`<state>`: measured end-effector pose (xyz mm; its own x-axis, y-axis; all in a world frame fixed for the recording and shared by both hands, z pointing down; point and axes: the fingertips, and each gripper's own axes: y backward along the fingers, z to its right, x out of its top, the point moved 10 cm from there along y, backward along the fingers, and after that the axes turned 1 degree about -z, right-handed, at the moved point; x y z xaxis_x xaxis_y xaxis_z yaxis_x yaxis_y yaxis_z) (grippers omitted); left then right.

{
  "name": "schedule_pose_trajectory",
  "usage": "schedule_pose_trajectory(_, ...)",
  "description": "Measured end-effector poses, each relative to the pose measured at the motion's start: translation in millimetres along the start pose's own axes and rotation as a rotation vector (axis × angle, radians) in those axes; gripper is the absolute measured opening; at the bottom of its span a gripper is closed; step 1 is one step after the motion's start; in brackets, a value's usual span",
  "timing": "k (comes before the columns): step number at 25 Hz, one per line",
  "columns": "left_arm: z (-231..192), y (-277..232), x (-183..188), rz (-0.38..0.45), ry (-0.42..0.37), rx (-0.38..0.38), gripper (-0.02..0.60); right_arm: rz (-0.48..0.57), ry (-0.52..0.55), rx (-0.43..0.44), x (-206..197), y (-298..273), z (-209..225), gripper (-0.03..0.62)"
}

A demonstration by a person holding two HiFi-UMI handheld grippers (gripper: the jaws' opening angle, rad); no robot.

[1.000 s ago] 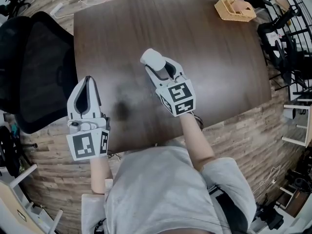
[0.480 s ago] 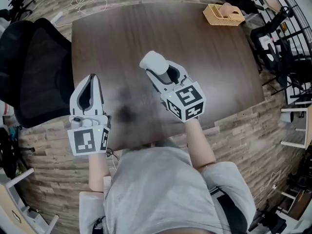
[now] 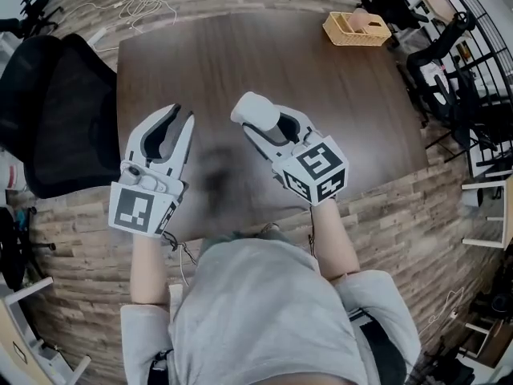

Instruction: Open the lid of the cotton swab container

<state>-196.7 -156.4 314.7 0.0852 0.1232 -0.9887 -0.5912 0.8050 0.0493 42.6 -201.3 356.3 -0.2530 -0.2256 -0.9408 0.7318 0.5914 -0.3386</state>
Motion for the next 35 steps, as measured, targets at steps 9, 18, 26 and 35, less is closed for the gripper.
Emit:
schedule_pose_trajectory(9, 37.5, -36.8, 22.7, -0.046, -0.095, -0.349, 0.204, 0.004, 0.070, 0.112, 9.5, 25.4, -8.1, 0.193)
schedule_pose_trajectory(18, 52.3, -49.0, 32.3, -0.049, -0.110, -0.571, 0.226, 0.002, 0.134, 0.162, 13.3, 34.7, -18.4, 0.193)
schedule_pose_trajectory(26, 56.4, -49.7, 29.5, -0.084, -0.148, -0.670, 0.232, -0.015, 0.221, 0.199, 14.4, 37.4, -29.7, 0.193)
schedule_pose_trajectory(35, 57.7, -46.2, 32.4, -0.079, -0.274, -0.712, 0.218, -0.025, 0.231, 0.201, 14.7, 35.0, -34.0, 0.192)
